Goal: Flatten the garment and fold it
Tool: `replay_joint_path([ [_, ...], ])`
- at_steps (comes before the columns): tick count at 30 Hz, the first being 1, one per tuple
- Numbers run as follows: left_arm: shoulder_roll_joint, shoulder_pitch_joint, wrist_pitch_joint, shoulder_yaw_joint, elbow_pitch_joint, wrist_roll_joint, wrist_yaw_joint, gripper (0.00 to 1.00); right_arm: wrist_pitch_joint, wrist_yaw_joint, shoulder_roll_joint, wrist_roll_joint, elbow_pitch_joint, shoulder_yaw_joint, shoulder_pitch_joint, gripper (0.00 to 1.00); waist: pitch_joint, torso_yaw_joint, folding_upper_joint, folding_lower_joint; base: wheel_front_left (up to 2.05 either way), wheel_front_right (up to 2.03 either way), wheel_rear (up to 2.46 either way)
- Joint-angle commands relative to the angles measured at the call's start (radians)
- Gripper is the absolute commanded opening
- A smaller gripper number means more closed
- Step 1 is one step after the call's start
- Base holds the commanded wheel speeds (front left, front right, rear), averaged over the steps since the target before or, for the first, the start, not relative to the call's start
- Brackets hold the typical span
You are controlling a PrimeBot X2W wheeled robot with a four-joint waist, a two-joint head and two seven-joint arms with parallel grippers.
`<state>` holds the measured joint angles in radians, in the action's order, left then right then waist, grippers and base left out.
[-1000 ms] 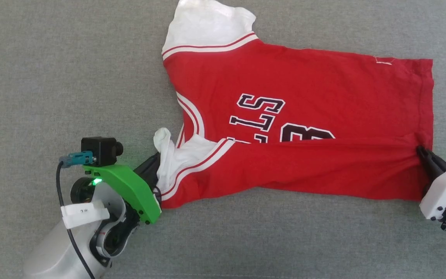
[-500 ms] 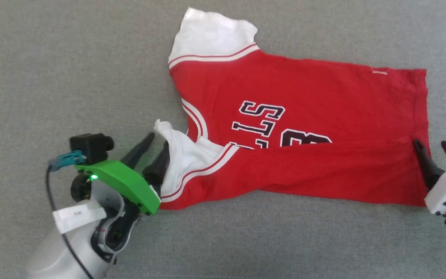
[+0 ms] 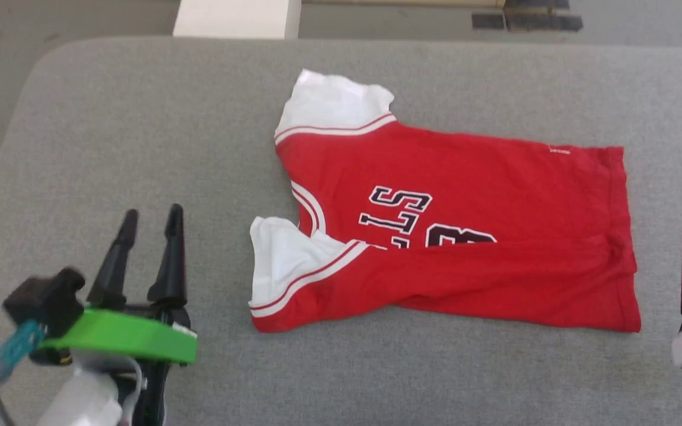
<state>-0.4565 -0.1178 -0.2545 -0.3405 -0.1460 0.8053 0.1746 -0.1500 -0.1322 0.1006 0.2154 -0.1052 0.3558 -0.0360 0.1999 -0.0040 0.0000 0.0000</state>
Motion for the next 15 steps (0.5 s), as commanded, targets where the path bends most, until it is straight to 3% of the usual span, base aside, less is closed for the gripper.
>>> replay_joint_path([
  [1, 0.03, 0.042, -0.007, 0.03, -0.039, -0.065, 0.002, 1.0, 0.029, 0.002, -0.017, -0.02, -0.008, 0.009, 0.017, 1.0, -0.03, 0.002, 0.0, 0.0, 0.0, 0.0, 0.0],
  [7, 0.166, 0.202, -0.007, 0.108, -0.129, -0.289, -0.052, 1.0, 0.143, 0.002, -0.047, -0.132, -0.021, -0.005, 0.088, 1.0, -0.059, -0.007, 0.0, 0.0, 0.0, 0.0, 0.0],
  [15, 0.324, 0.348, -0.007, 0.185, -0.054, -0.363, -0.146, 1.0, 0.218, 0.002, -0.05, -0.092, 0.048, -0.016, 0.177, 1.0, -0.115, -0.011, 0.0, 0.0, 0.0, 0.0, 0.0],
])
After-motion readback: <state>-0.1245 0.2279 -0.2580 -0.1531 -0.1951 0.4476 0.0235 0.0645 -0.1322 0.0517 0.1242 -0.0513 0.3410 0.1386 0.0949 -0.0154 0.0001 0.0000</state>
